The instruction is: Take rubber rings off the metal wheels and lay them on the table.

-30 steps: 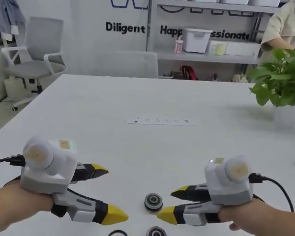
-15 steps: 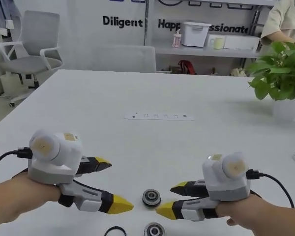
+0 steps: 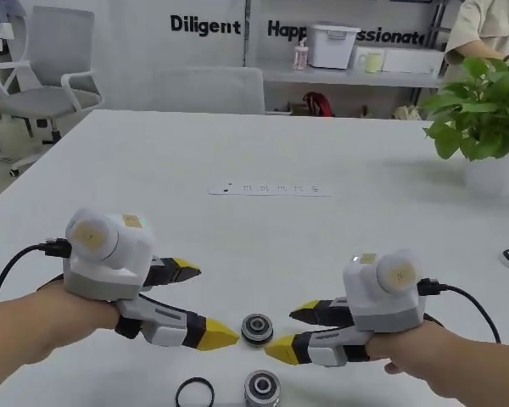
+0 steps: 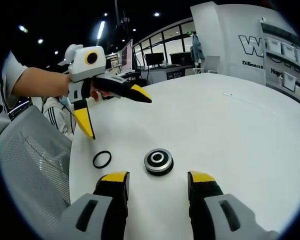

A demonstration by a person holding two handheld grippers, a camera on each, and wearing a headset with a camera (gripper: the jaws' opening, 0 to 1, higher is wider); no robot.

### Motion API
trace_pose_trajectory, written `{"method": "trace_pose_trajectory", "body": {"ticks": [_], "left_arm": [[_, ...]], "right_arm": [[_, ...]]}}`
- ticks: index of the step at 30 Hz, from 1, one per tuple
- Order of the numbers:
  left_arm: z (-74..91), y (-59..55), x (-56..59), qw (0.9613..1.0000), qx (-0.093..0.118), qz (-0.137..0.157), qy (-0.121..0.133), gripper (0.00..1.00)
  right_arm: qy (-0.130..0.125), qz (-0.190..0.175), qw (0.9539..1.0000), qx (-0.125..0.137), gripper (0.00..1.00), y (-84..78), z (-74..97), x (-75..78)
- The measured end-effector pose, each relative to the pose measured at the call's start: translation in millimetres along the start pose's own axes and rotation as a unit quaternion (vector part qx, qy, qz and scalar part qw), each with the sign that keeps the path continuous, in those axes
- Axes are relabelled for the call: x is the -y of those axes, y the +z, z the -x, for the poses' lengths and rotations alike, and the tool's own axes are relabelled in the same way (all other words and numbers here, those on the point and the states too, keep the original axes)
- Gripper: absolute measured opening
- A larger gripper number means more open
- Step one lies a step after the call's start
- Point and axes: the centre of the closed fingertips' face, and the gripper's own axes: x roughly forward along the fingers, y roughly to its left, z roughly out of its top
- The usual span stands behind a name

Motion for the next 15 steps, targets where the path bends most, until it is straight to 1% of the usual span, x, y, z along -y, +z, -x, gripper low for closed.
{"method": "trace_pose_trajectory", "body": {"ticks": [7,12,15], "left_arm": [[-6.4,2.0,2.9,1.0000,0.002,0.001,-0.004,0.75],[-12.5,-2.5,3.1,1.0000,-0.003,0.002,-0.007,0.73],[-16.8,-4.3,5.2,0.9999,-0.007,0.002,-0.011,0.70]], "right_arm": [[-0.001,0.001,1.0000,0.001,0.44,-1.5,0.7,1.7],[-0.001,0.000,1.0000,0.003,0.43,-1.3,0.3,2.1],[0.000,0.002,1.0000,0.003,0.42,-1.5,-0.3,1.3]]}}
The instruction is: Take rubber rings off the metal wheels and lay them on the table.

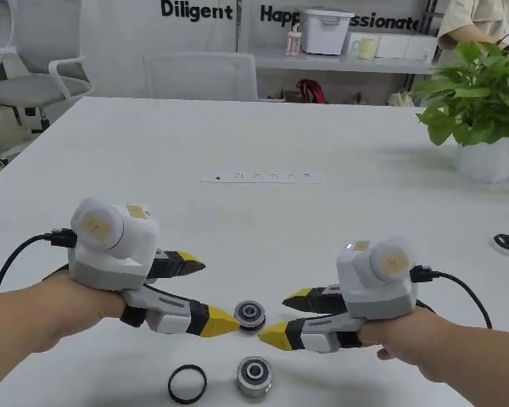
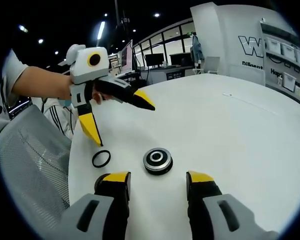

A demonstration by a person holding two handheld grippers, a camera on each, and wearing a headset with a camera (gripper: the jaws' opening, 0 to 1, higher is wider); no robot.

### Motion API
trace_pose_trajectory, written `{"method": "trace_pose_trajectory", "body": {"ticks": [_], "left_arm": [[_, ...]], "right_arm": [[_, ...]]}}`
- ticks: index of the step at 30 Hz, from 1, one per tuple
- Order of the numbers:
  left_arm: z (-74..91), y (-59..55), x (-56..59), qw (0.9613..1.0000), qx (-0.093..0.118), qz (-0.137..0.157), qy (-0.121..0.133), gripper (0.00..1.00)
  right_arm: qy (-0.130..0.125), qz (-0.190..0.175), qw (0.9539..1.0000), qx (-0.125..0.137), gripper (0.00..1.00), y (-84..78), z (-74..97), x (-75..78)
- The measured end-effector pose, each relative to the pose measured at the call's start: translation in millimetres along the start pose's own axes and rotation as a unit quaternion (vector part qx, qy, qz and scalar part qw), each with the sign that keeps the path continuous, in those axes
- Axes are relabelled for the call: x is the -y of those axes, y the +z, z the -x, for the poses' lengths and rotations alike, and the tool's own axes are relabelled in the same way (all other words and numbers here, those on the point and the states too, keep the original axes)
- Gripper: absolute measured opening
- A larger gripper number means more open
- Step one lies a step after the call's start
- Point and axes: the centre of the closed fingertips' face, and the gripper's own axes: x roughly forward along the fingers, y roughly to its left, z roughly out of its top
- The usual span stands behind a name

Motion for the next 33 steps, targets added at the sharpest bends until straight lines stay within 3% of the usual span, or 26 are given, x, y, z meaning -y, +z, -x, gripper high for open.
{"method": "trace_pose_trajectory", "body": {"ticks": [13,22,25,33], "left_arm": [[-17.0,-2.9,1.9,0.9998,-0.004,0.011,-0.015,0.58],[-26.5,-7.2,4.9,0.9996,-0.012,0.012,-0.020,0.44],[-30.7,-8.0,4.7,0.9997,-0.016,0.008,-0.016,0.35],[-42.0,-16.3,8.1,0.9992,-0.035,-0.003,-0.019,0.31]], "right_arm": [[0.004,-0.001,1.0000,0.005,0.41,1.4,-5.0,-1.6],[0.006,-0.006,0.9999,0.005,0.41,-1.2,-6.9,-2.6],[0.006,-0.007,0.9999,0.005,0.40,-2.5,-6.4,-2.2],[0.006,-0.010,0.9999,0.003,0.40,-5.3,-5.9,-2.3]]}}
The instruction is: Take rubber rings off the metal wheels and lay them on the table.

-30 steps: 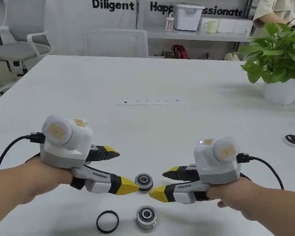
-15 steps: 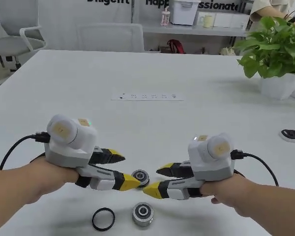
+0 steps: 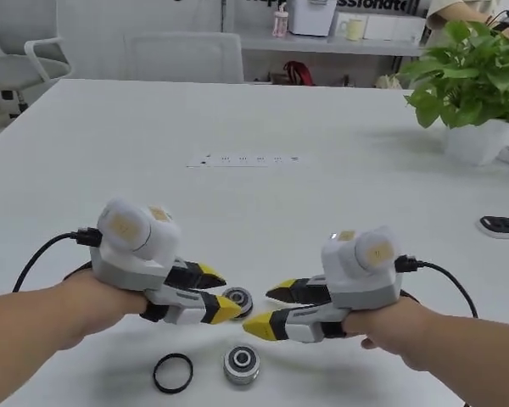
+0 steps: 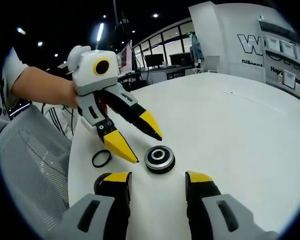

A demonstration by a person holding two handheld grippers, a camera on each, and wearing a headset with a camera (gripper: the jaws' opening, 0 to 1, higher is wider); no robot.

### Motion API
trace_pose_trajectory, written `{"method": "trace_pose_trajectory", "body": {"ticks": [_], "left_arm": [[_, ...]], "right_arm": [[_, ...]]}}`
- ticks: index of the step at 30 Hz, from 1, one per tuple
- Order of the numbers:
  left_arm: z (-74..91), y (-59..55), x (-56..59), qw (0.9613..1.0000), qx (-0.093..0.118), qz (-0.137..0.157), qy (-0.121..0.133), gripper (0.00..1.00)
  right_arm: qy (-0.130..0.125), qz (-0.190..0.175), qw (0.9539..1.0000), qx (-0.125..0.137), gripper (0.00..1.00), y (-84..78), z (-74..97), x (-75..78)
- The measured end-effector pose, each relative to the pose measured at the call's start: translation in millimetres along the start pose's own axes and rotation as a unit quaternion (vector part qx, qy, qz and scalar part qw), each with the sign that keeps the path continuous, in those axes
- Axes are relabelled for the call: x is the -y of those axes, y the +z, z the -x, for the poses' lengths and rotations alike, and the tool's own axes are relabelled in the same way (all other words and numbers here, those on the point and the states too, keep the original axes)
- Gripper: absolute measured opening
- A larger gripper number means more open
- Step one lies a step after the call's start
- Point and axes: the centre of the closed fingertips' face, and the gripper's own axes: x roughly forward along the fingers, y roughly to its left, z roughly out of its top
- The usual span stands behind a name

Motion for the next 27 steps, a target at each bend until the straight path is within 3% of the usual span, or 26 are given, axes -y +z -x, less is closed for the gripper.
{"method": "trace_pose_trajectory", "body": {"ticks": [4,8,13,27], "left_arm": [[-4.4,-4.0,-0.7,0.9999,-0.009,-0.004,0.004,0.27],[-7.1,-1.0,-1.8,0.9999,-0.007,-0.006,0.007,0.22],[-9.7,-1.6,-2.3,0.9992,-0.017,-0.034,0.015,0.17],[-9.8,-2.3,-1.6,0.9989,-0.011,-0.019,0.042,0.14]], "right_arm": [[0.001,0.000,1.0000,-0.001,0.40,-0.5,-0.1,-0.3],[0.001,0.000,1.0000,-0.002,0.40,-1.9,-0.1,0.2],[0.000,-0.001,1.0000,-0.001,0.40,-1.6,-0.7,1.0],[0.003,0.008,1.0000,0.001,0.37,5.2,-13.2,-4.9]]}}
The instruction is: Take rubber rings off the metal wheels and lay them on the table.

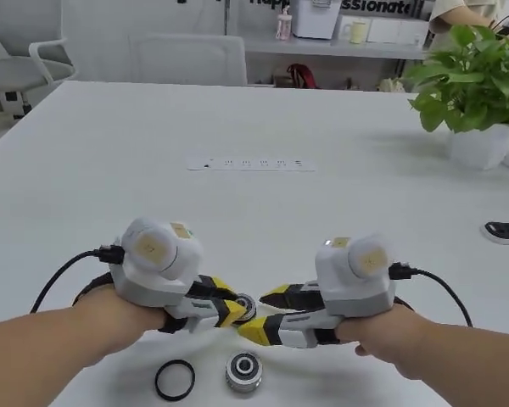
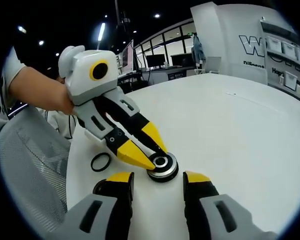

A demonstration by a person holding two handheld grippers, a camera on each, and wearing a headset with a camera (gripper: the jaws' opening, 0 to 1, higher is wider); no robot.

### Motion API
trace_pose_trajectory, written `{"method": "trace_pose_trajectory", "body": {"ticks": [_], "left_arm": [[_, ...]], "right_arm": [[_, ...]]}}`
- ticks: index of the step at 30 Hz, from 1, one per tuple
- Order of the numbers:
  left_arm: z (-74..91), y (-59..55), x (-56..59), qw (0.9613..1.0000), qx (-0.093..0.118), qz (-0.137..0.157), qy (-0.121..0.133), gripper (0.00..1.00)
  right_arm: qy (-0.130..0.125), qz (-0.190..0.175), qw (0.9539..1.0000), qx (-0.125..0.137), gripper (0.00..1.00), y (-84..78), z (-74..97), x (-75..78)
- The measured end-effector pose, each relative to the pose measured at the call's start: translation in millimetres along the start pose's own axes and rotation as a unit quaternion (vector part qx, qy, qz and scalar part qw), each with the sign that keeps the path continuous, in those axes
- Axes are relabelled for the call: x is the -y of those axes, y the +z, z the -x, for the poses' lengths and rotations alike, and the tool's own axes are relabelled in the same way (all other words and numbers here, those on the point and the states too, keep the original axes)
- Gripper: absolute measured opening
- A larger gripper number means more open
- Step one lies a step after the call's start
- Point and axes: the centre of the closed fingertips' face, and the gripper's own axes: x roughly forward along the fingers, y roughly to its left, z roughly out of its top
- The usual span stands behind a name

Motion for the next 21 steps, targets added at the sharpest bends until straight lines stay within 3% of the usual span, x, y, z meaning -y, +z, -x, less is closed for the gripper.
{"method": "trace_pose_trajectory", "body": {"ticks": [11,21], "left_arm": [[1.4,-1.2,0.7,0.9997,-0.011,-0.004,0.020,0.13],[2.5,-1.2,0.9,0.9995,-0.014,-0.003,0.027,0.12]], "right_arm": [[-0.006,0.006,0.9999,-0.005,0.31,-0.4,-10.2,-0.4],[-0.016,0.021,0.9996,-0.011,0.25,-1.3,-8.9,3.1]]}}
